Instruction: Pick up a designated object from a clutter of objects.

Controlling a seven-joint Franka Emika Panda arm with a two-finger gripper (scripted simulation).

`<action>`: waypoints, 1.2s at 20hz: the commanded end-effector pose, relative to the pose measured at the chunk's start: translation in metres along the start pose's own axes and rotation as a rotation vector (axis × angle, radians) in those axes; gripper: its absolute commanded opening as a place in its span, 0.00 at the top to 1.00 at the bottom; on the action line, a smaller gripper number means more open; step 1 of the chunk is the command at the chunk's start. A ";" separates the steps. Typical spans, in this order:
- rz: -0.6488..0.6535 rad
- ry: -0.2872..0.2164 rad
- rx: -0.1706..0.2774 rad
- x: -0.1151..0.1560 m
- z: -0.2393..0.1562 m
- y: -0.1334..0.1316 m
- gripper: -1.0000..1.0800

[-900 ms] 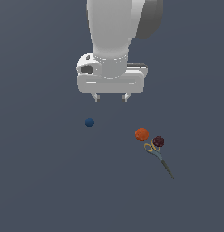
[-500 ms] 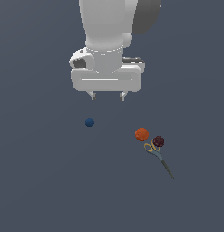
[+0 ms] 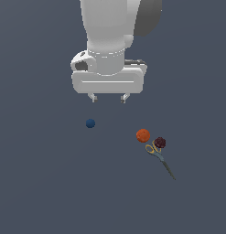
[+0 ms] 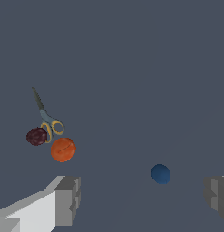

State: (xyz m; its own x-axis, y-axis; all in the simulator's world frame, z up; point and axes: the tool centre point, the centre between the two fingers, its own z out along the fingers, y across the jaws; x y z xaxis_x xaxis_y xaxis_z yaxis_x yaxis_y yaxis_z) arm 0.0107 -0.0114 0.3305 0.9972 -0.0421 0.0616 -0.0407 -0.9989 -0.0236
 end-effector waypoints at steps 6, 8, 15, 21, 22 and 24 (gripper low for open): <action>-0.121 -0.014 -0.017 0.003 0.044 -0.029 0.04; -0.173 -0.020 -0.022 0.003 0.062 -0.041 0.04; -0.411 -0.043 -0.029 -0.011 0.143 -0.100 0.04; -0.583 -0.058 -0.018 -0.033 0.197 -0.142 0.04; -0.604 -0.060 -0.015 -0.036 0.204 -0.147 0.04; -0.641 -0.063 -0.011 -0.042 0.215 -0.156 0.04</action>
State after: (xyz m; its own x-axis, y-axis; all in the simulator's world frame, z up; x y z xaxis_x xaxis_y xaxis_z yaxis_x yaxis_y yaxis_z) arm -0.0081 0.1434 0.1259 0.8424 0.5388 0.0017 0.5388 -0.8424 0.0112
